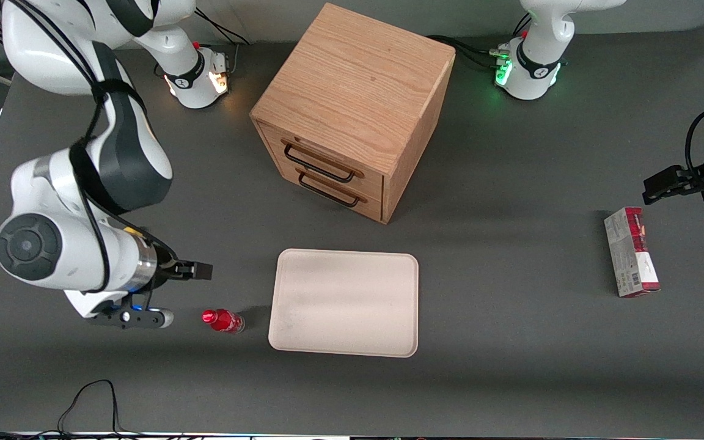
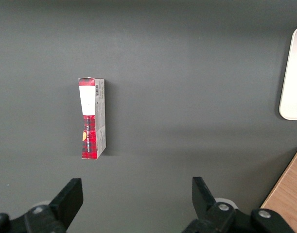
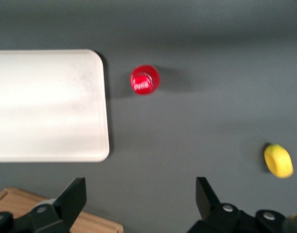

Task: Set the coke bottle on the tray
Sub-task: 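Move the open right gripper down over the red Coca-Cola bottle, then close the right gripper around the red bottle's body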

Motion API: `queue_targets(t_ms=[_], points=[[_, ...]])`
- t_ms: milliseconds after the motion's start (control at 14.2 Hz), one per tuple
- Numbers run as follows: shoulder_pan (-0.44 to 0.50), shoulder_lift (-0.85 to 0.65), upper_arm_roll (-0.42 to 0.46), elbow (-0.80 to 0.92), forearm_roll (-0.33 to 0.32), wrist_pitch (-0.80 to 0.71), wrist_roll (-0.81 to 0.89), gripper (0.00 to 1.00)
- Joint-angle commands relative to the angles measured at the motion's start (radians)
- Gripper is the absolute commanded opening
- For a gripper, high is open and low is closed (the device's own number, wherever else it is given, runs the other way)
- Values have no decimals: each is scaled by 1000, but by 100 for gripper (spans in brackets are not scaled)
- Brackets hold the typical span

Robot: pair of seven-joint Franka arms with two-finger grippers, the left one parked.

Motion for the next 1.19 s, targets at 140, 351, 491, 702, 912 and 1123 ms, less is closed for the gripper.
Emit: queue_targets(t_ms=[140,351,491,702,912,1123], points=[[24,127,3,29,-105,150,16,100],[22,164,0,31,-113,208,15,100],[18,181,-1,29,-113,232,5,100],[15,193,-1,29,-113,236,4,100],[13,205,-1,29,-113,248,1,100],[10,207,-3,29,-113,249,-1,100]])
